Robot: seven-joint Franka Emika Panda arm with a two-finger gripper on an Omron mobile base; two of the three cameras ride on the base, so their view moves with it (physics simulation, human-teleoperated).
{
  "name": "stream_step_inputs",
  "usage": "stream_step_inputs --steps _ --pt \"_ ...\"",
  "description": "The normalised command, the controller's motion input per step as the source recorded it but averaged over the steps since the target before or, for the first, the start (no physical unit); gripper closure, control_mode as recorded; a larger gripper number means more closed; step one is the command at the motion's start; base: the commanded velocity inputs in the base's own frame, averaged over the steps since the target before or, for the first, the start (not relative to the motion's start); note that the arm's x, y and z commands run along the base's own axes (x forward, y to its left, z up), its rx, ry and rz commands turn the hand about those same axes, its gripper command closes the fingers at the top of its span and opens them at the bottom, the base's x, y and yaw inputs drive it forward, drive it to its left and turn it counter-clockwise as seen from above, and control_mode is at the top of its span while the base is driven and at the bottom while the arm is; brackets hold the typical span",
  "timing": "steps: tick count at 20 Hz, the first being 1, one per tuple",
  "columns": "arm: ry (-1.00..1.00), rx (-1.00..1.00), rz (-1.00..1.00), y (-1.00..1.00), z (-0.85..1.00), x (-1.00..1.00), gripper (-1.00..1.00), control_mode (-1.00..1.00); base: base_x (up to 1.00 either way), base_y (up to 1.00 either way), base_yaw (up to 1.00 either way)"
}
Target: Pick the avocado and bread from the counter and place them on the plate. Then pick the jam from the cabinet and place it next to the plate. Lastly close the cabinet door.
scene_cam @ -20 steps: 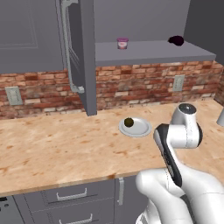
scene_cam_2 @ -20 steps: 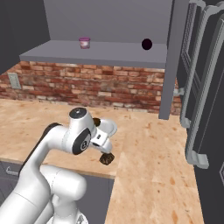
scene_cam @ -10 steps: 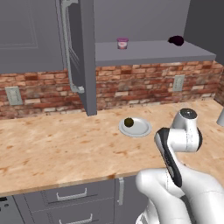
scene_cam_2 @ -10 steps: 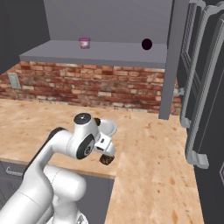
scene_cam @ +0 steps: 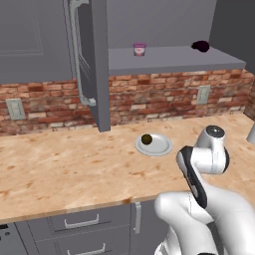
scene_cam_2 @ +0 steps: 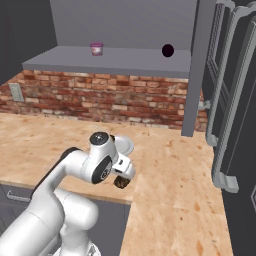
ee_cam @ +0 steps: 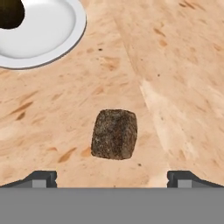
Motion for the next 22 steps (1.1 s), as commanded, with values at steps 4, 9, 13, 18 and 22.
stream_step_inputs --steps 4,9,13,18,22 --pt "0.01 0.0 0.0 0.0 -0.16 0.17 -1.0 -1.0 0.0 0.0 0.0" --pt "0.02 0.0 0.0 0.0 -0.23 0.12 -1.0 -1.0 0.0 0.0 0.0" --pt "0.0 0.0 0.0 0.0 -0.26 0.09 -1.0 -1.0 0.0 0.0 0.0" --pt "0.0 0.0 0.0 0.0 -0.29 0.03 -1.0 -1.0 0.0 0.0 0.0" --pt "0.0 0.0 0.0 0.0 -0.29 0.01 -1.0 -1.0 0.0 0.0 0.0"
